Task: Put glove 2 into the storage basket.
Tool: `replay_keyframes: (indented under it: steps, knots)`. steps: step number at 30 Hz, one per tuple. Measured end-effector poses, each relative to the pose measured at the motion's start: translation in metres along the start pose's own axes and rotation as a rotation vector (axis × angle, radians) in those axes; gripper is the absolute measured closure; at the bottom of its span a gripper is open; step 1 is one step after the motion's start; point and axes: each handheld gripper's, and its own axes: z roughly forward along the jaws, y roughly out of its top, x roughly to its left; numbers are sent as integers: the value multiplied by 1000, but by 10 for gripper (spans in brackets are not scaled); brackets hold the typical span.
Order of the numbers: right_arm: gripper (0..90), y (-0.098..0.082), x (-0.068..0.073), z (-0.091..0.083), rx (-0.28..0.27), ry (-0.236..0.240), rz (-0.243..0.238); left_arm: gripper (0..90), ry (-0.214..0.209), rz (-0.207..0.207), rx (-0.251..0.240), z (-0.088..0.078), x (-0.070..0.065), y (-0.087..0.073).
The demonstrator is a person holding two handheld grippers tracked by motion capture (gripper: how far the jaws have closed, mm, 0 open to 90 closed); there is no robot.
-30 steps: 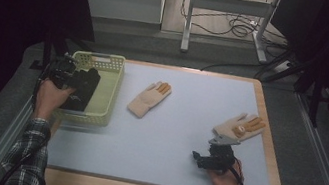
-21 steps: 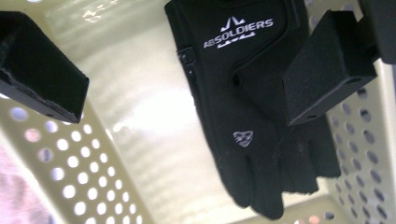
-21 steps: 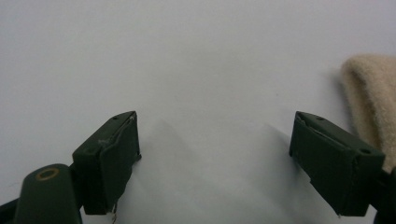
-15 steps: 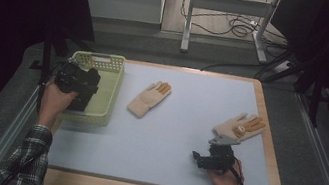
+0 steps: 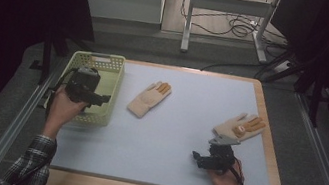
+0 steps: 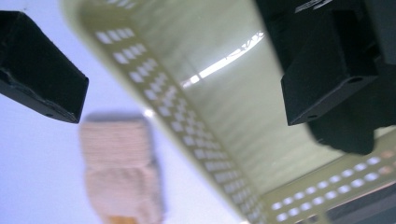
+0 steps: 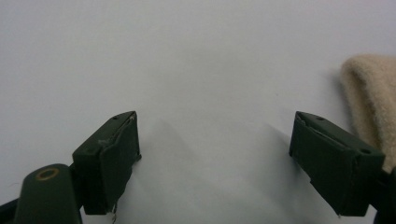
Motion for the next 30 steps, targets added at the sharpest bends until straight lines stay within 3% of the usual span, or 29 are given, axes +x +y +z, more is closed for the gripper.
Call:
replay_keyframes:
  steps: [12, 16, 20, 27, 30]
  knots:
    - [157, 0, 0, 0, 1, 0, -1, 10, -102, 153, -73, -8, -68, -9]
    - [156, 0, 0, 0, 0, 0, 3, 11, -154, 171, -96, -8, -87, -17]
    - [157, 0, 0, 0, 1, 1, 1, 11, -171, 198, -94, -3, -103, -28]
    - [157, 0, 0, 0, 6, 1, 4, 11, -178, 206, -78, 12, -118, -50]
    - [156, 1, 0, 0, 10, -1, 2, 11, -160, 209, -60, 20, -121, -59]
